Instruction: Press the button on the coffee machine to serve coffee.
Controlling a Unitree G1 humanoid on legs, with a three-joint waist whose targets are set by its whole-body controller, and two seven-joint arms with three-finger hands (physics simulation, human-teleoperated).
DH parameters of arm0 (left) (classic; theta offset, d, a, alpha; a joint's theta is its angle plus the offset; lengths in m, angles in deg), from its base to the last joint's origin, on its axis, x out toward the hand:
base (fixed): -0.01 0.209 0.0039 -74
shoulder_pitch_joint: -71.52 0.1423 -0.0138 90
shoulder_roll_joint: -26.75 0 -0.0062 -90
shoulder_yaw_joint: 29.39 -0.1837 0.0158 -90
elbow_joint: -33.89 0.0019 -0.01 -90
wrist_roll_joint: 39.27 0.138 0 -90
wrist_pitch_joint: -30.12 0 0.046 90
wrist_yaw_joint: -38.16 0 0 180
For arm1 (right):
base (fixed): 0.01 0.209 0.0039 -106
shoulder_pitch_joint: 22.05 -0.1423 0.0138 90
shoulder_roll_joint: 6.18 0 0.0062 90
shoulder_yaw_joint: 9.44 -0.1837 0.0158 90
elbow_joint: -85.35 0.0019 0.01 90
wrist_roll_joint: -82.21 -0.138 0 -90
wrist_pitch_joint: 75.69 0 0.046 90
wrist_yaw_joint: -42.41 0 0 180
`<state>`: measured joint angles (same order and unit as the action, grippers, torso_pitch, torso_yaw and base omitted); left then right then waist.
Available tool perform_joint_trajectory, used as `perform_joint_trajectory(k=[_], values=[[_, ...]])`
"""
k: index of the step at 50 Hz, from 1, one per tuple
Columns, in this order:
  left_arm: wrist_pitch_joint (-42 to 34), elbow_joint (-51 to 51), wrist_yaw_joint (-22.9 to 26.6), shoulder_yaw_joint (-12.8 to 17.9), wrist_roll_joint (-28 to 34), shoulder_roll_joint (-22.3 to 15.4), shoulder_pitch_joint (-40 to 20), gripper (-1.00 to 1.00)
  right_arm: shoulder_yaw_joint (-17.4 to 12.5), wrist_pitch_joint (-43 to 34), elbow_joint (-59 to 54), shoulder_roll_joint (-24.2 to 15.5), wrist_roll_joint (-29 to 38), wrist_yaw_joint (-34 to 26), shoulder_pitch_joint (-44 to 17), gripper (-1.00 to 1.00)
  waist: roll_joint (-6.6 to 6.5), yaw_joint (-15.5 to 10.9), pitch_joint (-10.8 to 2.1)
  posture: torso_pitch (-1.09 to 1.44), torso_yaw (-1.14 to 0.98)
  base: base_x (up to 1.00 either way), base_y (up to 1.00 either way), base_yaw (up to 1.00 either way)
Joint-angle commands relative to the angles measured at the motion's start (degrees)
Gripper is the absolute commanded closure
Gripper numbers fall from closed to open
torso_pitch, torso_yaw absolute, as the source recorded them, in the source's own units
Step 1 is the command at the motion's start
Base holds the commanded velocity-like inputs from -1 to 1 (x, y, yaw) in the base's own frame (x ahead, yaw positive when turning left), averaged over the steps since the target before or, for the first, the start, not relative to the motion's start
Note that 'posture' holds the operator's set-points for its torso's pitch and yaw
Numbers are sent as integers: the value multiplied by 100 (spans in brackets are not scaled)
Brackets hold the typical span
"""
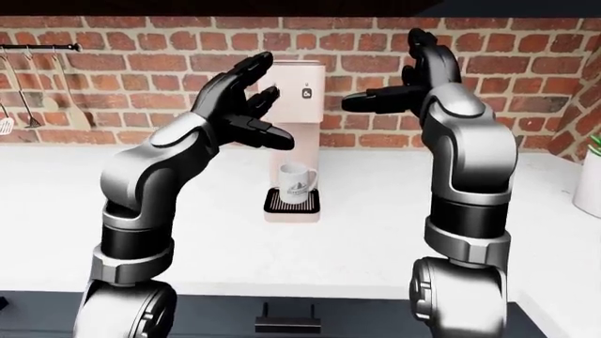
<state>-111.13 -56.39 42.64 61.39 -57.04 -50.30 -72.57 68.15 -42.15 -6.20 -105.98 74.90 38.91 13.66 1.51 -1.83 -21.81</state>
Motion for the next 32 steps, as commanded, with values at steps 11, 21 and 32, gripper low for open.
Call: perform_joint_trajectory(k=[11, 21, 32], values=[[370, 138, 79, 73, 176, 28, -193, -100, -5, 321, -100, -59, 22, -2, -258, -100, 28, 13, -27, -61, 0, 0, 0, 0], [501, 413, 88, 82, 220, 48, -335, -100, -3, 283, -109, -64, 28, 0, -324, -100, 39, 2, -20, -61, 0, 0, 0, 0], [519, 462, 74, 88, 223, 65, -367, -100, -17, 289, -53, -48, 6, 26, -264, -100, 34, 4, -5, -61, 0, 0, 0, 0]])
